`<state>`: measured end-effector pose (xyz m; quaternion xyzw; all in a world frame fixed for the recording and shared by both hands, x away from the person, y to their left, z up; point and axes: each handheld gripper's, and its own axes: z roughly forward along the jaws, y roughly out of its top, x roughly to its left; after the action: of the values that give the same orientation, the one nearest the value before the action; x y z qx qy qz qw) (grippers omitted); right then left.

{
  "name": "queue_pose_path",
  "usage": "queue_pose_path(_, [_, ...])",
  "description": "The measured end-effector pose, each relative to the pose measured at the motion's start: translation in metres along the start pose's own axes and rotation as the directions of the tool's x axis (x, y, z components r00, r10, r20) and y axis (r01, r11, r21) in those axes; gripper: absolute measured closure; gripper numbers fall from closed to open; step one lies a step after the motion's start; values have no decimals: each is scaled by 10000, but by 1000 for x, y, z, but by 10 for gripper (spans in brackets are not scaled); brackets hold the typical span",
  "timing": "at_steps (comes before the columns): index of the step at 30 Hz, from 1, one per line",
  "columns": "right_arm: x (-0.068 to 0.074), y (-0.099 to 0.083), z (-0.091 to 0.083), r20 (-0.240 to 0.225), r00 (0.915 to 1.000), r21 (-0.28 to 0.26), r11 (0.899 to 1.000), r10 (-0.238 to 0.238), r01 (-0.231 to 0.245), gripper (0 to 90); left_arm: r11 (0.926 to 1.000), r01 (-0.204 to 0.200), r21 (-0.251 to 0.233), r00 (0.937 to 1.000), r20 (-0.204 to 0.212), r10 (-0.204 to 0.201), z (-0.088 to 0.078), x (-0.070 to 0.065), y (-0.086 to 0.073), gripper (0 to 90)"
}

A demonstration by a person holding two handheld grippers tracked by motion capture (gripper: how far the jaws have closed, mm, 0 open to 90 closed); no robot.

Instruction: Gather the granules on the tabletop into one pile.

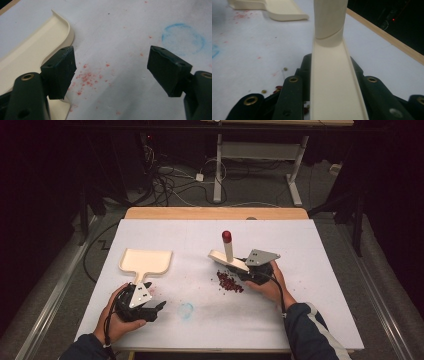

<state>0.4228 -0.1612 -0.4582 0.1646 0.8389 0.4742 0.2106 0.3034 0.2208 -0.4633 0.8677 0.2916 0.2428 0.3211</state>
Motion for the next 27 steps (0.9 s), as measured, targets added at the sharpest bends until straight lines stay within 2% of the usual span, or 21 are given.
queue_pose_path(4, [8, -2, -9, -364, 9992, -113, 9998, -181, 177, 676, 10000, -31, -47, 10000, -44, 31, -1, -1, 1, 220])
queue_pose_path(7, [11, -1, -17, -376, 9987, -217, 9992, -353, 345, 677, 10000, -12, -72, 10000, -48, 12, -1, -1, 1, 220])
queue_pose_path(10, [11, 3, -21, -18, 9994, -414, 9986, -337, 336, 678, 10000, -68, -56, 10000, -58, 68, -1, 0, 2, 221])
queue_pose_path(15, [18, 17, -29, 562, 9984, -806, 9967, 49, -3, 677, 9999, -67, -122, 9999, -109, 65, -3, 0, 2, 220])
queue_pose_path(17, [27, 25, -32, 768, 9960, -1097, 9933, 460, -375, 677, 9999, -40, -148, 9999, -114, 39, -3, 0, 2, 221])
queue_pose_path(19, [40, 31, -33, 573, 9937, -1459, 9855, 959, -867, 677, 9999, -36, -169, 9999, -138, 34, -4, 0, 2, 220])
queue_pose_path(20, [48, 33, -31, 488, 9931, -1456, 9845, 1063, -982, 677, 9998, -25, -182, 9999, -140, 22, -5, 0, 2, 220])
queue_pose_path(23, [75, 37, -21, 474, 9906, -1269, 9845, 1280, -1211, 677, 9998, -32, -198, 9999, -164, 29, -5, 0, 1, 220])
queue_pose_path(27, [101, 32, 2, 344, 9761, -749, 9745, 2147, -2117, 677, 9998, -51, -201, 9998, -170, 47, -6, 0, 1, 221])
